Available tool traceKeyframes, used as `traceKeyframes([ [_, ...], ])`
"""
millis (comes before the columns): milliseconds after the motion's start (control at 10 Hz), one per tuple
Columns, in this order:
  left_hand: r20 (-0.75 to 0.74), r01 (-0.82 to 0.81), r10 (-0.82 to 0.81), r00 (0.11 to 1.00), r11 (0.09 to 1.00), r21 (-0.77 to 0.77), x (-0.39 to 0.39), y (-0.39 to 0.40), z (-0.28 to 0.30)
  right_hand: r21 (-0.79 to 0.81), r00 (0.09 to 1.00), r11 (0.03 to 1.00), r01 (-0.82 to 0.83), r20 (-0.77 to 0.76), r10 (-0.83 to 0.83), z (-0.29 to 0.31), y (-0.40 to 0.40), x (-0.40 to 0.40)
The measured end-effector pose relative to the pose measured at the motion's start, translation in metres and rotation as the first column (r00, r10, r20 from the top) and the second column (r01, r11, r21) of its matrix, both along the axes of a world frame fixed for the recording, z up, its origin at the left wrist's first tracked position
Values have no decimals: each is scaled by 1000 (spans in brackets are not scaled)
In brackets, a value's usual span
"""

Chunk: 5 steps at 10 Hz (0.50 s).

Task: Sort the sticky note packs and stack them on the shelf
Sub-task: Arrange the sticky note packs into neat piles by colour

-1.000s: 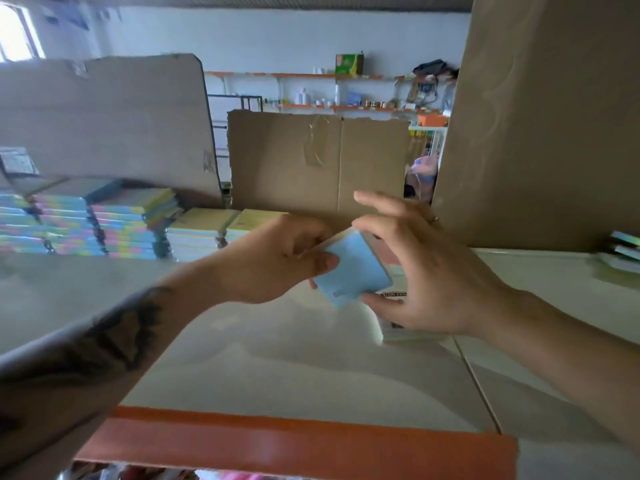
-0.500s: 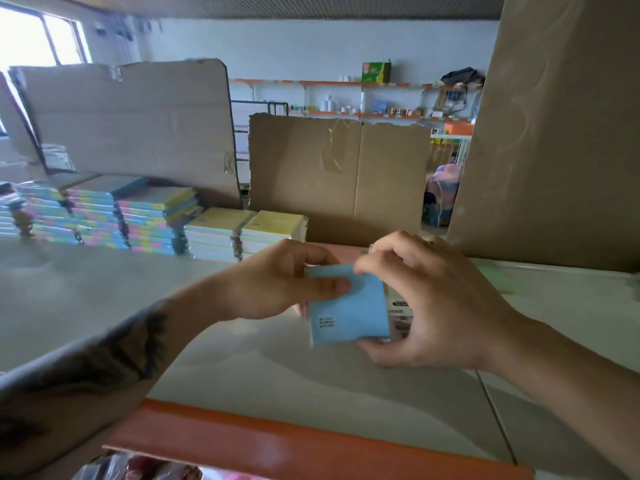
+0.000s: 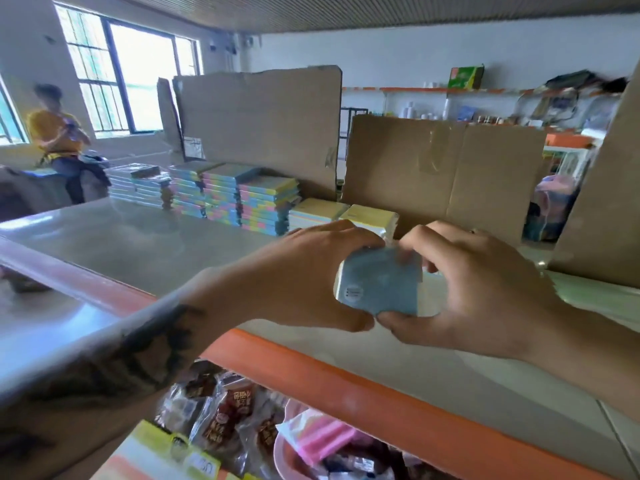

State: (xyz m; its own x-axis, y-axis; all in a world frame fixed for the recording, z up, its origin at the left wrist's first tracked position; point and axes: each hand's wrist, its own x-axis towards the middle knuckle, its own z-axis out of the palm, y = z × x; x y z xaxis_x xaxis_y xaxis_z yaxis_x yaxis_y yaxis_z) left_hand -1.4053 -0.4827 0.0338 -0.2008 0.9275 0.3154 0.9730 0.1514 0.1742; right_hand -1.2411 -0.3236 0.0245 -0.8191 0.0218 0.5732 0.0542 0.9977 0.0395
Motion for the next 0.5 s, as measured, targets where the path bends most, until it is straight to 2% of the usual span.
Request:
traceKeyframes([
  [200,-107,-126,118,987,989,-75,-64,-46,9,4,999,1000,16,32,-16,0,-42,-74],
  [300,-111,-179,166,980,977,-116,-117,-76,9,-107,977,993,54,210,-31,-5,-67,-119],
  [400,-84,-283,273,958,949,-142,-202,-107,4,-232,944,970,75,329,6,-7,-96,-168],
  [500,-205,-448,418,885,884,-132,-321,-134,-12,-238,900,964,117,435,-2,-9,-126,-222],
])
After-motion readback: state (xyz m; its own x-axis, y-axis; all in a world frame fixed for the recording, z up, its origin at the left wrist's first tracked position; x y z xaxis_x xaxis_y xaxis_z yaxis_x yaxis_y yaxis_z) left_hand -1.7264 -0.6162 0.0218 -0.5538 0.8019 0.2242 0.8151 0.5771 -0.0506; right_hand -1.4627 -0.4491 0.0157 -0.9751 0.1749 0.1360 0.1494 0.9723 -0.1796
